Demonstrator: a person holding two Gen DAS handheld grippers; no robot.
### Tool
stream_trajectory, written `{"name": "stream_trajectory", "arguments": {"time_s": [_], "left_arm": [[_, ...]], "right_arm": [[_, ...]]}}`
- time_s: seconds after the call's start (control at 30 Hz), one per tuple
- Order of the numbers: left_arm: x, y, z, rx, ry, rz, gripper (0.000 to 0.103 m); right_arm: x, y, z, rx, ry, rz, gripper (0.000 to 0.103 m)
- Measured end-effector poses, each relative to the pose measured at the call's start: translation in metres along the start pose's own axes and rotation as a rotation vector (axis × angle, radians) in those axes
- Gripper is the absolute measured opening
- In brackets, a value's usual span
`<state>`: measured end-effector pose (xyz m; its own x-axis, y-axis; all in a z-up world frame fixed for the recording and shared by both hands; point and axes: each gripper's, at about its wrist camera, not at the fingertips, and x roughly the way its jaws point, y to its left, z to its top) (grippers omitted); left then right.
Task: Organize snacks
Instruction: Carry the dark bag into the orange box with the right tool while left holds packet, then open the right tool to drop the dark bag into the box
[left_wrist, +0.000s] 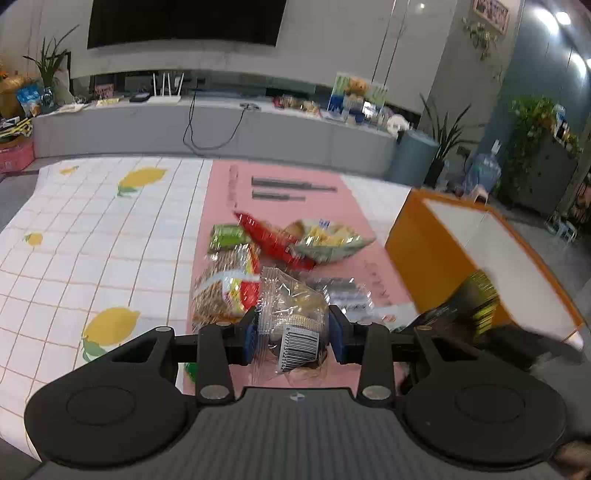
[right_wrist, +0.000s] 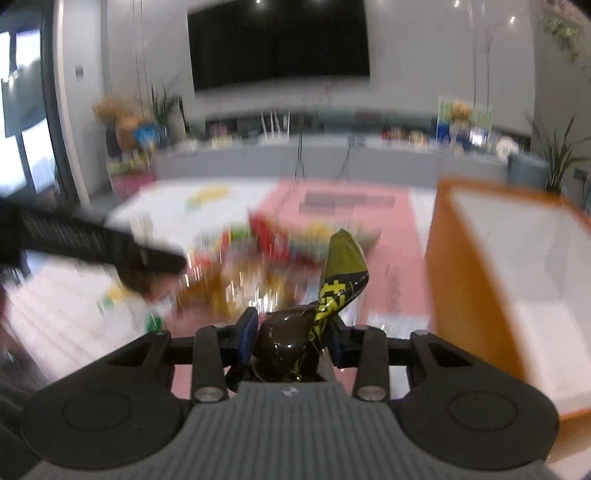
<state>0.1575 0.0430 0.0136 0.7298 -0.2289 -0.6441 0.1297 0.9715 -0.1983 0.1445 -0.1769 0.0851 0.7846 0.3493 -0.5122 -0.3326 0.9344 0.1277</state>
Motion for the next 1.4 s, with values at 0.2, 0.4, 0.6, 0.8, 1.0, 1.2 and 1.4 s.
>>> {"name": "stream_trajectory", "arguments": {"time_s": [0.2, 0.4, 0.6, 0.8, 1.0, 1.2, 1.4], "left_arm": [[-0.012, -0.020, 0.013, 0.000, -0.054, -0.058, 0.043], [-0.005, -0.050, 0.014, 0.026, -0.051, -0.138, 0.043], [0.009, -0.074, 0.008, 0.043, -0.002, -0.205, 0.043], [0.016, -0.085, 0.000, 0.069, 0.033, -0.202, 0.043], [0.014, -0.087, -0.003, 0.086, 0.041, -0.203, 0.043], [0.009, -0.092, -0.004, 0.094, 0.033, -0.198, 0.043], [0.006, -0.108, 0.000, 0.123, 0.028, -0.198, 0.043]], "right_arm": [[-0.058, -0.051, 0.030, 0.079, -0.133, -0.102, 0.037], [-0.056, -0.128, 0.017, 0.269, -0.050, -0.221, 0.037], [-0.030, -0.159, 0.006, 0.420, 0.041, -0.186, 0.037], [-0.001, -0.158, 0.000, 0.445, 0.153, -0.179, 0.037], [0.000, -0.157, -0.003, 0.440, 0.172, -0.156, 0.040], [-0.016, -0.155, -0.004, 0.457, 0.126, -0.136, 0.057], [-0.038, -0.167, -0.003, 0.518, 0.017, -0.173, 0.078]]}}
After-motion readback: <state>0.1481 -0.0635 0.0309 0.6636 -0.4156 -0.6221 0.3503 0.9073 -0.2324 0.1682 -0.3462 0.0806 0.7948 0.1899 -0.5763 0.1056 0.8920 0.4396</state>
